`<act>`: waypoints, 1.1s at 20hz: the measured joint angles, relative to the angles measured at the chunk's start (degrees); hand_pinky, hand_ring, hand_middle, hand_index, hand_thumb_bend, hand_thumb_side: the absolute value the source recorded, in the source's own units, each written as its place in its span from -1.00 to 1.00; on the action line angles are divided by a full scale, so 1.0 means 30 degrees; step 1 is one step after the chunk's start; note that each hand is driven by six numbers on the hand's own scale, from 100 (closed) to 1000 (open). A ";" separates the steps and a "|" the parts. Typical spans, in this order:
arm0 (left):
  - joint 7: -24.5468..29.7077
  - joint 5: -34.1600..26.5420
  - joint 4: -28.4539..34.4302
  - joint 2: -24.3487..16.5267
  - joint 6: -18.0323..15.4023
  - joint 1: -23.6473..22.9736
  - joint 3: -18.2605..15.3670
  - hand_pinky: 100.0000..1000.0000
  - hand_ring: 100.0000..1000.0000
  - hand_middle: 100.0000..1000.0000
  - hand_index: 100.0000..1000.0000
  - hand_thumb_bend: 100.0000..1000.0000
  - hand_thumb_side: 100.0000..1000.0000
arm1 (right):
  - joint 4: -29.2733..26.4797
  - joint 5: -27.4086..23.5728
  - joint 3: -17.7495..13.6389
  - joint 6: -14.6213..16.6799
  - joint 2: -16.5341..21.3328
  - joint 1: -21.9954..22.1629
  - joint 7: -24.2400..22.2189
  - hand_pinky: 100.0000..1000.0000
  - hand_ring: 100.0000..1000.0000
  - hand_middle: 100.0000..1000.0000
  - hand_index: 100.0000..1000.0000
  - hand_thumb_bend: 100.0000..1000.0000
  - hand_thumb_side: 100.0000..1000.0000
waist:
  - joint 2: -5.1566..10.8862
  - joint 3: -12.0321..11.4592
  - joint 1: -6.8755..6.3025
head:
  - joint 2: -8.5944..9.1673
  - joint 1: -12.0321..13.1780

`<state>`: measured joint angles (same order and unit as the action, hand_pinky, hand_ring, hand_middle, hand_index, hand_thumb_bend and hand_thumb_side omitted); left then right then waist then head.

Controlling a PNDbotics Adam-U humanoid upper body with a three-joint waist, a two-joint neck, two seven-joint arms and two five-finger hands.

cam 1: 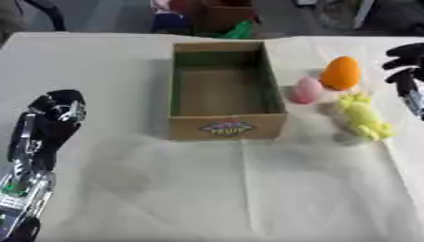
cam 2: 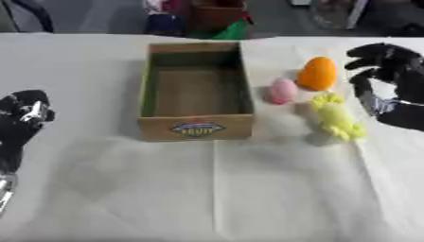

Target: Pick up objects on the table and place them in the box.

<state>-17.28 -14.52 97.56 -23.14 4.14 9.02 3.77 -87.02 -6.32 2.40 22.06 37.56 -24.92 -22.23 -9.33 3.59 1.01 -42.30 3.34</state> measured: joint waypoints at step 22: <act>0.0085 -0.0002 0.0001 0.0000 0.0020 0.0001 0.0116 0.19 -0.04 -0.11 0.26 -0.83 -0.67 | 0.6470 0.8437 0.1112 0.2804 0.0177 -0.2647 -0.0319 0.41 0.66 0.70 0.71 -0.34 -0.34 | 0.0040 -0.0312 0.0061 | -0.0004 -0.0142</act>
<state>-17.03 -14.52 97.56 -23.14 4.20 9.02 4.12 -67.61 18.99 5.74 30.47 38.09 -32.86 -23.18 -9.21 2.66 1.19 -42.31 2.92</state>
